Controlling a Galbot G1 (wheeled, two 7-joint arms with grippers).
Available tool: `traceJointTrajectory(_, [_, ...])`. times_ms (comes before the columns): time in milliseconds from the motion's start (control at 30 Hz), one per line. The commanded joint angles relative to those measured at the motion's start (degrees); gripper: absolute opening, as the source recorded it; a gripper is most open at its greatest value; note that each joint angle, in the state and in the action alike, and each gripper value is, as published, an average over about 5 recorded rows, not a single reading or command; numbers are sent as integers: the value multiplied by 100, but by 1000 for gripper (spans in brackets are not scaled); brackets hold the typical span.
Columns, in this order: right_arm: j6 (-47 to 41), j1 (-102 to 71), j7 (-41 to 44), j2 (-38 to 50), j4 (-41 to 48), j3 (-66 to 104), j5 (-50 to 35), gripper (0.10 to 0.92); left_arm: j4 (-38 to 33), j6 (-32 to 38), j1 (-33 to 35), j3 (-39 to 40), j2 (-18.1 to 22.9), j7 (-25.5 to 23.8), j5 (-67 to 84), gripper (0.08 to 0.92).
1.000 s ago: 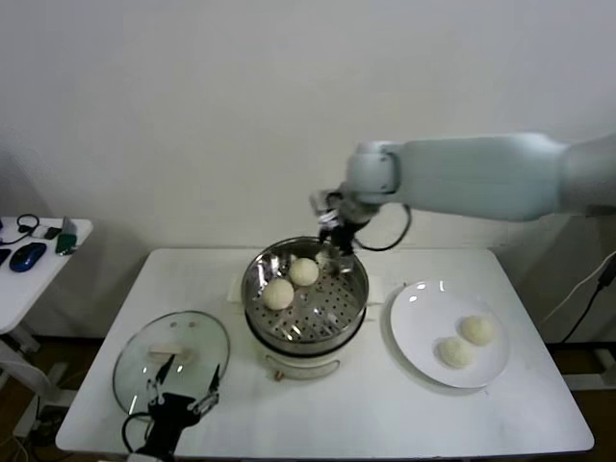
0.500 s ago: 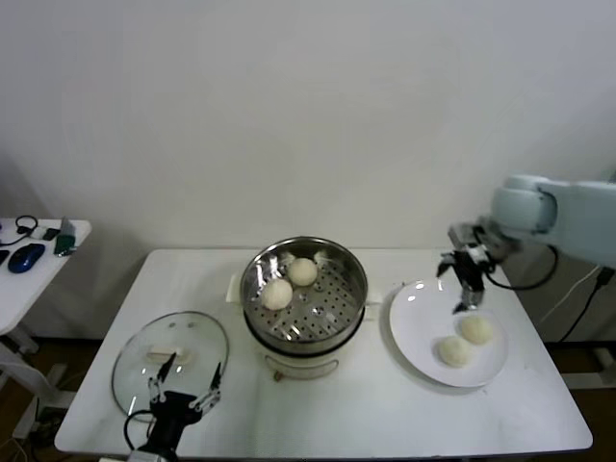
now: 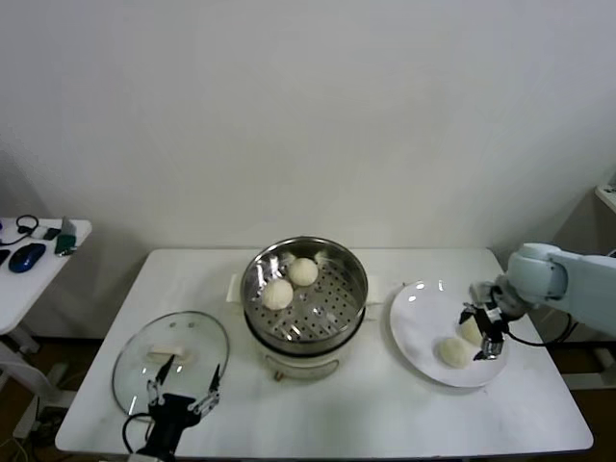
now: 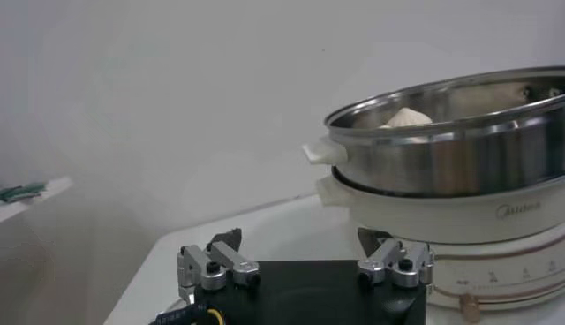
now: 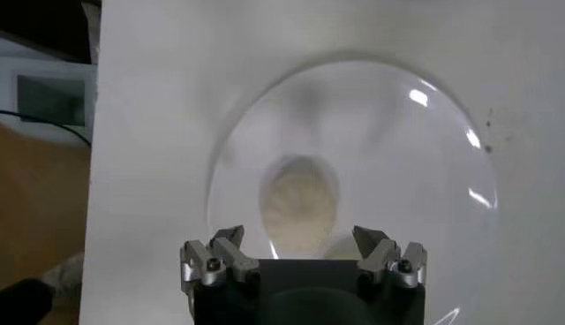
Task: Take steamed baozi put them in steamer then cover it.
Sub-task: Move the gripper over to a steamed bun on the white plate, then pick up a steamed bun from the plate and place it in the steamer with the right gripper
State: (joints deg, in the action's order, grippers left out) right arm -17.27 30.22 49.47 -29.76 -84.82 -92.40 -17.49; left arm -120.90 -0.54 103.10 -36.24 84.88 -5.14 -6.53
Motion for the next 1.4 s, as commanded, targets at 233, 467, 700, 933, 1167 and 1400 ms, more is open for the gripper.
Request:
traceJointTrajectory(233, [-221,-1141,-281,-190,356,792,322,823,-14,12,26,22,-9,1,-31,823])
traceJointTrajectory(467, [-255,-1241,-319,-232,404,904,275,808,-15,8,9,39,-7,2,-43,823])
traceJointTrajectory(700, [-237,-1290,-284,-288,467,969,263,721,-19,14,22,35,2,6,-48,823])
traceJointTrajectory(933, [-12,-785,-79,-261,451,768,260,675,-37,26,42,22,24,13,-56,823])
traceJointTrajectory(1167, [690,1245,303,-442,179,-383,44,670,-58,26,46,46,73,15,-109,823])
traceJointTrajectory(1400, [2099,3412,626,-1223,50,-1092,-319,670,-66,38,61,78,98,24,-166,823])
